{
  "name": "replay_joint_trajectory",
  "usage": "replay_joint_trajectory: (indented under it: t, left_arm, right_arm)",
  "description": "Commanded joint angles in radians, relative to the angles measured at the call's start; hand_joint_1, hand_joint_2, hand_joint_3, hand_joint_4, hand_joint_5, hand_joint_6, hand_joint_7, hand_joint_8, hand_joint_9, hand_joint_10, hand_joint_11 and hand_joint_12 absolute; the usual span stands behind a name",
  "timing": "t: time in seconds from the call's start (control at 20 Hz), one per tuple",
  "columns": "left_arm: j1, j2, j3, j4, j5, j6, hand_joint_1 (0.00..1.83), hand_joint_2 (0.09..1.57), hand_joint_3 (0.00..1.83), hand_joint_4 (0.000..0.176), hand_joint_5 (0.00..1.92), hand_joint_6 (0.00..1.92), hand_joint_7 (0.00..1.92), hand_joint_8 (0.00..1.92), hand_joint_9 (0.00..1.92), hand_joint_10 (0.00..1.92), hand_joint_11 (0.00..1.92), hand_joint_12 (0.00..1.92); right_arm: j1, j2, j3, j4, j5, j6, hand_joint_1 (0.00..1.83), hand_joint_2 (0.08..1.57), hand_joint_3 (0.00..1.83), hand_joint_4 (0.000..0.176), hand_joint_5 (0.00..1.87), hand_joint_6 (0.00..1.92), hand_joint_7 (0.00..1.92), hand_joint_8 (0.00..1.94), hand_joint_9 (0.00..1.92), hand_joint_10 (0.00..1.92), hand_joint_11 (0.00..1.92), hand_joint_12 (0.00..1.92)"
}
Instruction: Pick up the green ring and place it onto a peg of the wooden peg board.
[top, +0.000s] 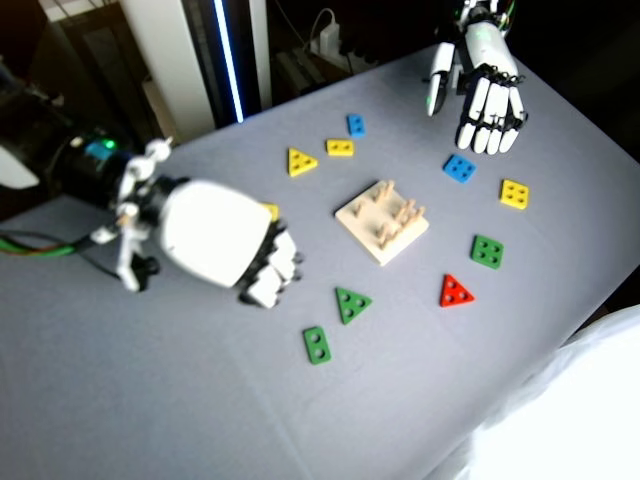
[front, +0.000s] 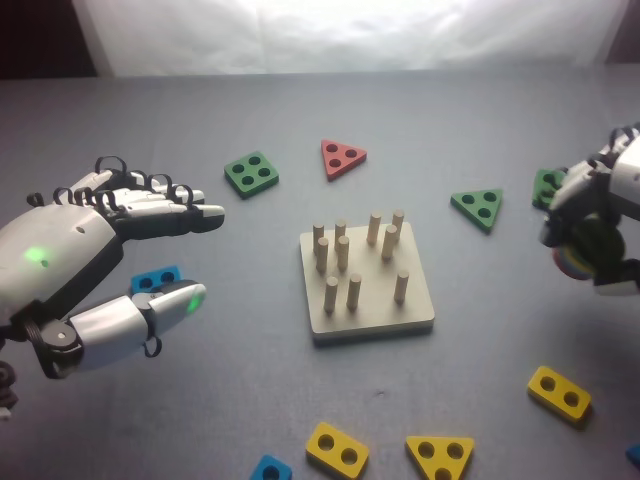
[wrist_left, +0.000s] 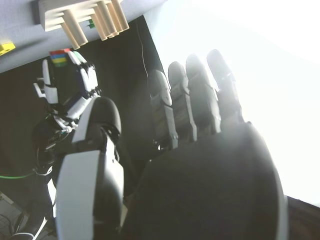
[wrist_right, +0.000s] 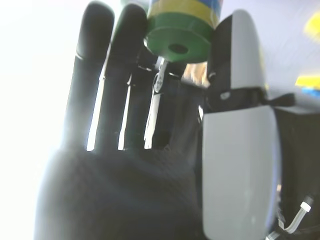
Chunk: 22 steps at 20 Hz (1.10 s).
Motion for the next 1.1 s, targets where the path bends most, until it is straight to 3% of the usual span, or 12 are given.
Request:
replay_joint_trajectory:
  t: [0.0,0.05,0.2,0.25,0.3,0.35,0.45,0.6,0.65,0.8,0.9,1.05]
  left_arm:
    - [-0.008,-0.01,0.001,0.011,-0.123,-0.007,0.55,1.32,0.0,0.006,0.58,0.0,0.44,0.0,0.37,0.0,0.0,0.76]
    - [-0.008,-0.01,0.003,0.011,-0.121,-0.007,0.59,1.31,0.0,0.001,0.59,0.0,0.44,0.0,0.36,0.01,0.0,0.65]
    - [-0.008,-0.01,0.006,0.01,-0.116,-0.008,0.6,1.31,0.0,0.015,0.58,0.0,0.43,0.0,0.36,0.0,0.0,0.62]
    - [-0.008,-0.011,0.008,0.01,-0.115,-0.008,0.58,1.32,0.0,0.015,0.57,0.0,0.44,0.0,0.36,0.01,0.0,0.63]
    - [-0.008,-0.013,0.009,0.01,-0.114,-0.009,0.58,1.32,0.0,0.015,0.57,0.0,0.44,0.0,0.36,0.01,0.0,0.63]
    - [-0.008,-0.014,0.011,0.01,-0.112,-0.009,0.62,1.31,0.0,0.004,0.57,0.0,0.44,0.0,0.37,0.0,0.0,0.63]
    - [-0.008,-0.017,0.015,0.008,-0.105,-0.009,0.68,1.3,0.0,0.0,0.56,0.0,0.44,0.0,0.37,0.0,0.0,0.66]
    - [-0.008,-0.021,0.022,-0.003,-0.102,-0.009,0.7,1.3,0.0,0.0,0.56,0.0,0.44,0.0,0.37,0.0,0.0,0.65]
    - [-0.008,-0.024,0.025,-0.004,-0.099,-0.01,0.65,1.31,0.0,0.016,0.54,0.0,0.43,0.0,0.35,0.0,0.0,0.64]
    - [-0.009,-0.03,0.03,-0.004,-0.091,-0.016,0.66,1.31,0.0,0.028,0.54,0.0,0.43,0.0,0.36,0.0,0.0,0.65]
    - [-0.009,-0.03,0.031,-0.003,-0.088,-0.016,0.66,1.32,0.0,0.016,0.55,0.0,0.44,0.0,0.38,0.01,0.0,0.75]
    - [-0.009,-0.034,0.033,-0.006,-0.086,-0.017,0.63,1.31,0.0,0.031,0.54,0.0,0.44,0.0,0.36,0.01,0.0,0.74]
  right_arm:
    - [0.021,-0.004,-0.001,0.011,0.126,0.005,1.28,1.04,0.0,0.0,1.1,0.74,1.16,0.75,1.01,0.94,0.73,1.31]
    - [0.048,-0.014,0.001,-0.001,0.134,0.019,1.26,1.04,0.0,0.027,1.1,0.81,1.17,0.71,1.0,0.86,0.71,1.35]
    - [0.099,-0.054,0.047,-0.087,0.137,0.133,1.25,1.05,0.0,0.022,1.06,0.91,1.16,0.68,0.97,0.78,0.65,1.27]
    - [0.112,-0.071,0.068,-0.113,0.137,0.175,1.28,1.04,0.0,0.0,1.1,0.76,1.18,0.73,0.99,1.01,0.76,1.44]
    - [0.124,-0.089,0.087,-0.136,0.137,0.215,1.28,1.04,0.0,0.0,1.1,0.76,1.18,0.73,0.99,1.01,0.76,1.44]
    - [0.132,-0.104,0.102,-0.157,0.137,0.248,1.28,1.02,0.0,0.0,1.16,0.62,1.26,0.65,1.06,1.1,0.89,1.54]
    - [0.153,-0.135,0.129,-0.206,0.137,0.314,1.28,1.01,0.0,0.0,1.09,0.77,1.37,0.4,1.17,0.87,0.99,1.3]
    - [0.177,-0.164,0.14,-0.264,0.137,0.357,1.29,1.01,0.0,0.0,1.1,0.72,1.35,0.48,1.21,0.87,1.05,1.28]
    - [0.182,-0.174,0.14,-0.282,0.137,0.367,1.29,0.99,0.0,0.0,1.15,0.65,1.47,0.24,1.33,0.74,1.15,1.23]
    - [0.19,-0.192,0.141,-0.323,0.138,0.39,1.31,0.97,0.0,0.0,1.22,0.48,1.53,0.14,1.37,0.75,1.17,1.27]
    - [0.194,-0.202,0.144,-0.334,0.138,0.398,1.3,0.97,0.0,0.0,1.23,0.49,1.54,0.09,1.34,0.71,1.13,1.24]
    - [0.211,-0.228,0.149,-0.366,0.137,0.407,1.29,0.99,0.0,0.0,1.16,0.66,1.52,0.06,1.27,0.62,1.04,1.14]
